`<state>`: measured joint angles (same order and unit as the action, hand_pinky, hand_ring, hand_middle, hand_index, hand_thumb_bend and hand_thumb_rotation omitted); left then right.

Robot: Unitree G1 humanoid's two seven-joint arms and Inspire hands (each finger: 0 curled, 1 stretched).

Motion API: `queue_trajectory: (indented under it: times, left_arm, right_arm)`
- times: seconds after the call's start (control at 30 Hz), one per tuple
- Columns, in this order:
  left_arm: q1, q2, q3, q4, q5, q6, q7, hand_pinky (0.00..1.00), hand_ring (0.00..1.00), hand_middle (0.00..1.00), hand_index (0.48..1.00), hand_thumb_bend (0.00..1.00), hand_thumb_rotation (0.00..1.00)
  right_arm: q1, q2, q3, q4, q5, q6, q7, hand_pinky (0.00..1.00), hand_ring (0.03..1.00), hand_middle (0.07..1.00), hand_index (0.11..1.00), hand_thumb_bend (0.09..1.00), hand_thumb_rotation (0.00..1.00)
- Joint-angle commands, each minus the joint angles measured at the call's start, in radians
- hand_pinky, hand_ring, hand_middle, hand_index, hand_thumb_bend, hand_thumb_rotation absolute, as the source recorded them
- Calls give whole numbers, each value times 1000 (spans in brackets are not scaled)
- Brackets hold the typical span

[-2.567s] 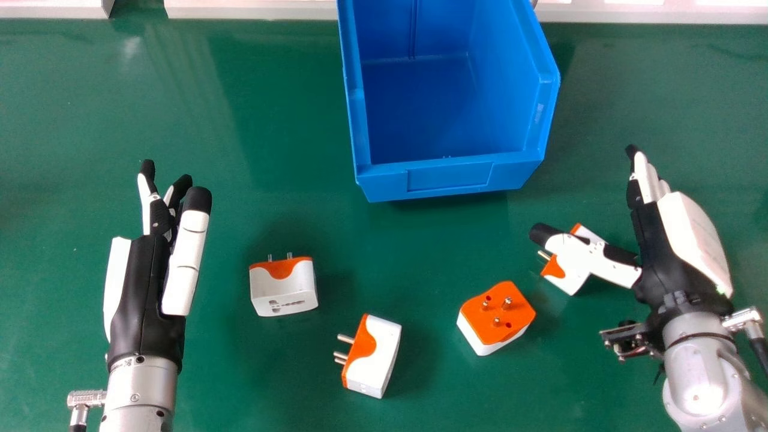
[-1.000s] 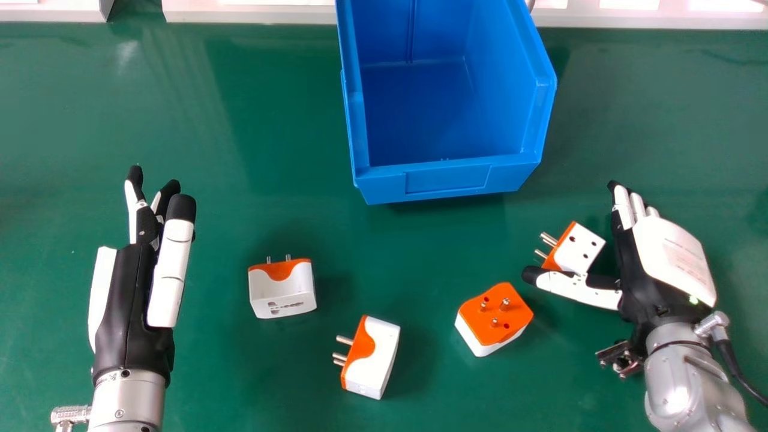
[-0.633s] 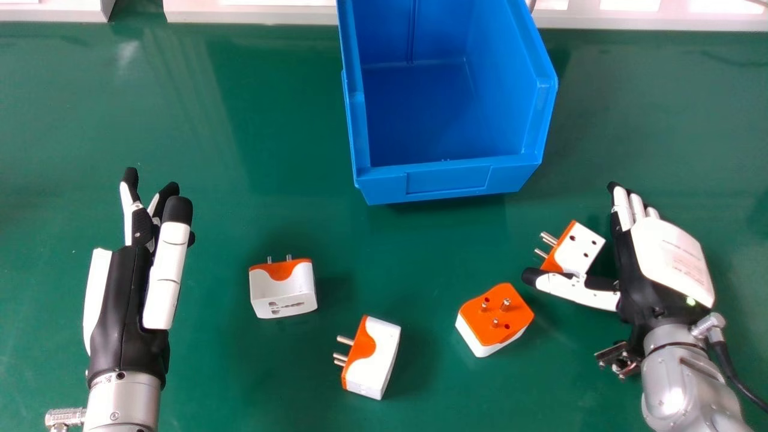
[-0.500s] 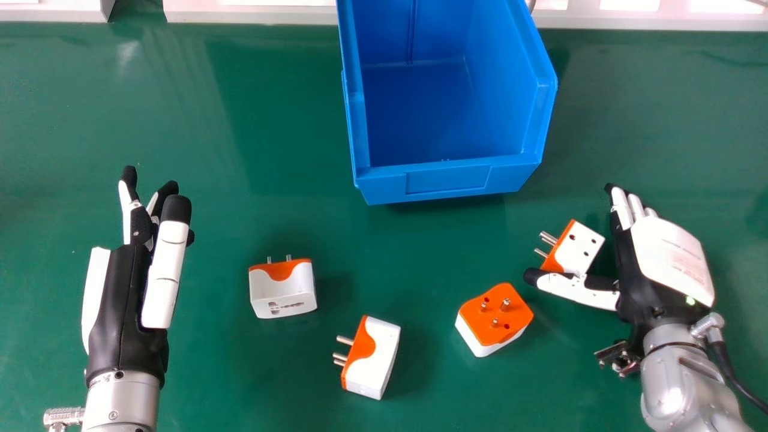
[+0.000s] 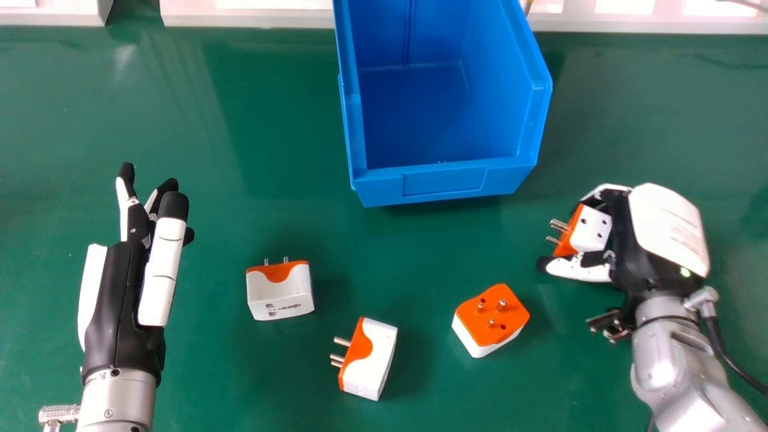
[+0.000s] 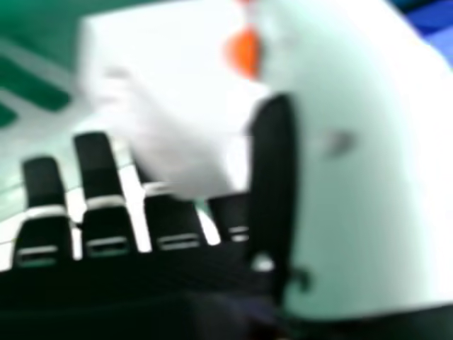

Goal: Pick all objects and put in blue box

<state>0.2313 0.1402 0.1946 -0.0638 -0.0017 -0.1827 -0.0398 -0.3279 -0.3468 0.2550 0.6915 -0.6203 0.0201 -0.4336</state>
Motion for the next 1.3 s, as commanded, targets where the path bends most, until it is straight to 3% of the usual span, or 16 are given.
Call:
queue_trajectory:
  times: [0.0,0.17,0.23,0.3,0.5,0.63,0.77,0.83,0.9,1.1,1.27]
  left_arm:
    - [0,10,7,-30,-4,-2,0,849,918,941,976,762,1000]
    - [2,11,8,-33,-3,1,-1,847,917,940,975,760,1000]
    - [-1,13,9,-32,0,2,-1,842,916,939,974,753,1000]
    - [-2,14,8,-35,6,6,2,835,915,938,973,749,1000]
    - [-2,14,6,-41,17,13,6,829,913,936,971,757,1000]
    - [-2,13,5,-44,18,13,5,826,911,936,970,767,1000]
    - [1,13,5,-49,21,16,4,825,911,936,970,768,1000]
    - [0,13,6,-49,18,19,3,825,911,936,971,772,1000]
    - [2,11,7,-53,13,23,0,825,909,934,971,772,1000]
    - [5,8,1,-71,23,36,4,824,908,934,971,773,1000]
    - [-1,8,2,-65,23,37,5,824,908,933,971,776,1000]
  right_arm:
    - [52,-17,15,52,2,34,54,344,404,484,522,513,13]
    - [58,-38,38,25,-1,52,92,353,405,492,521,510,6]
    - [58,-44,44,20,-2,61,103,237,272,345,490,497,94]
    - [63,-47,44,5,3,70,113,178,213,282,476,489,136]
    - [81,-34,14,-35,33,74,92,247,298,371,471,486,151]
    - [96,-18,-13,-82,46,78,63,205,251,325,471,486,150]
    - [171,19,-69,-277,86,95,45,206,254,330,471,486,149]
    - [227,32,-88,-395,96,85,39,86,126,183,470,488,146]
    - [282,41,-99,-503,105,70,49,44,83,134,470,489,144]
    - [395,50,-100,-752,90,50,95,21,57,105,470,489,141]
    - [419,50,-93,-875,61,31,128,20,56,101,470,489,140]
